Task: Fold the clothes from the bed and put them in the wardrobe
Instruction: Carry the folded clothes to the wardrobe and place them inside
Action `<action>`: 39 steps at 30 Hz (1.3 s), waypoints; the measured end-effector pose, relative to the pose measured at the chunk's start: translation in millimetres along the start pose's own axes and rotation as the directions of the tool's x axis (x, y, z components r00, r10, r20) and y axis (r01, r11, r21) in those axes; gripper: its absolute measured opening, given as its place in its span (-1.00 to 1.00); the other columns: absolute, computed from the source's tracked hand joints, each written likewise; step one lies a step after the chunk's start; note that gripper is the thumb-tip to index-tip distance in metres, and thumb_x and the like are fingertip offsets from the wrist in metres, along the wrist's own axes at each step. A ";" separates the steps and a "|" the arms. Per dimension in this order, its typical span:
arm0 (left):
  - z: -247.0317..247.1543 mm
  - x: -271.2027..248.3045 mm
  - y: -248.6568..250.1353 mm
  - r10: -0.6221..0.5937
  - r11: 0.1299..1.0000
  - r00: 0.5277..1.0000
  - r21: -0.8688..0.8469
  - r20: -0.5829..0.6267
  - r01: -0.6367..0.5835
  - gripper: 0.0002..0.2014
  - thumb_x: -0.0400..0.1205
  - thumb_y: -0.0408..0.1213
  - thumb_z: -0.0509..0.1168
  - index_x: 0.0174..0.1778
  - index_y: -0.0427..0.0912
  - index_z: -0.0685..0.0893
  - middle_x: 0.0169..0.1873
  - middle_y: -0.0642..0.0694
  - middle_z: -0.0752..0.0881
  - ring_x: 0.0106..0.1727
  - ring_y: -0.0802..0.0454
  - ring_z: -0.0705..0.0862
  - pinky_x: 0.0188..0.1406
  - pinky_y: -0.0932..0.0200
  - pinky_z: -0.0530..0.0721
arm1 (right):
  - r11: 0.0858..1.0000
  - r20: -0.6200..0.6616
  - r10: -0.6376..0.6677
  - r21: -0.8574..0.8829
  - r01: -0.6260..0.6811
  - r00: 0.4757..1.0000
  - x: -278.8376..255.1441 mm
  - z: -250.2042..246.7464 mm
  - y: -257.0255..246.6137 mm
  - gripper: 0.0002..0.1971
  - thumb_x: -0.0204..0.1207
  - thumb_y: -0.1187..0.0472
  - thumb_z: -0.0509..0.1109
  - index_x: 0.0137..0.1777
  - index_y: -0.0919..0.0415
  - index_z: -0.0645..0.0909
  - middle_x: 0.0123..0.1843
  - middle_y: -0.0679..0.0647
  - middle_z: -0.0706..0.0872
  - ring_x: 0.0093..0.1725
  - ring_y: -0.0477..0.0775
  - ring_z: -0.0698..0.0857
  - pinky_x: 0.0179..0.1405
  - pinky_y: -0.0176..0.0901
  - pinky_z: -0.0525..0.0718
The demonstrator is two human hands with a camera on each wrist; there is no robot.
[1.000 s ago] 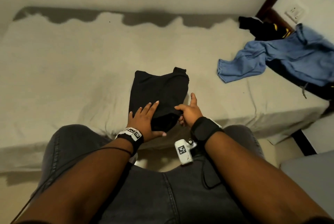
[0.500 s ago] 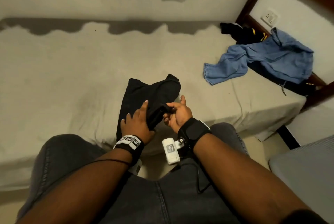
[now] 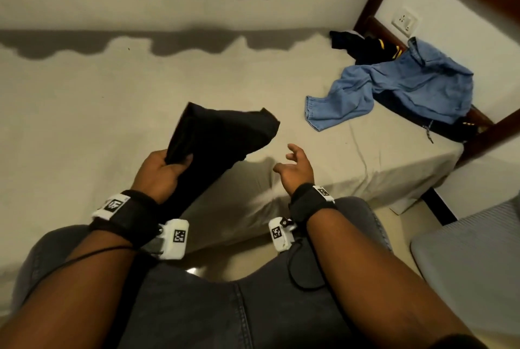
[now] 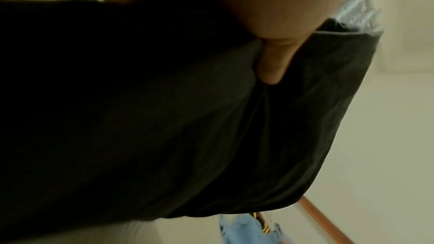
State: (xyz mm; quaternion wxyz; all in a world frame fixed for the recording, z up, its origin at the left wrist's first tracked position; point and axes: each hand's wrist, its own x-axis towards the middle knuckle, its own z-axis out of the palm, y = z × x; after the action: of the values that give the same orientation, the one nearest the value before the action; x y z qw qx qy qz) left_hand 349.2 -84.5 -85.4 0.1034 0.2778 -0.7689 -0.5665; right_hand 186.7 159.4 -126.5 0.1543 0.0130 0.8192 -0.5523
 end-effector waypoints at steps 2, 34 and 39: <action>-14.0 -2.5 2.5 0.001 0.982 0.998 -0.189 0.062 0.011 -0.78 0.52 -0.02 0.52 -0.01 -0.03 0.80 -0.10 -0.12 0.87 -0.01 -0.12 0.83 0.02 -0.01 0.68 | 0.999 0.143 -0.018 0.053 0.011 0.990 4.5 -1.0 2.7 0.08 0.31 0.02 0.69 0.76 -0.14 0.12 0.72 0.10 0.28 0.64 0.17 0.35 0.58 0.10 0.44; 13.4 27.8 -122.5 -0.367 0.867 0.912 0.289 -0.181 0.406 -0.23 0.51 -0.13 0.60 0.64 -0.01 0.46 0.27 -0.15 0.75 0.27 -0.21 0.72 0.38 0.01 0.64 | 0.934 0.073 0.032 -0.357 -0.004 0.997 52.6 50.4 51.5 -0.61 0.48 0.04 0.63 0.23 0.16 0.70 0.07 0.08 0.76 0.13 0.15 0.74 0.12 -0.21 0.59; -0.7 16.0 -115.1 -0.431 0.857 0.861 0.177 -0.269 0.484 -0.25 0.48 -0.08 0.64 0.53 -0.07 0.43 0.30 -0.17 0.71 0.28 -0.20 0.70 0.33 -0.01 0.62 | 0.902 0.086 0.172 -0.414 -0.122 0.981 44.1 35.6 50.1 -0.50 0.53 0.04 0.57 0.37 0.16 0.47 0.15 0.14 0.67 0.25 0.23 0.69 0.25 -0.12 0.54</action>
State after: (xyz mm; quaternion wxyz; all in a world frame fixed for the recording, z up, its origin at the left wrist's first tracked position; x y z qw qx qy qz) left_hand 372.0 -117.2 -194.5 0.0152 0.5247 -0.7263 -0.4437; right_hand 162.8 140.0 -195.6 0.2439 0.0091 0.9020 -0.3562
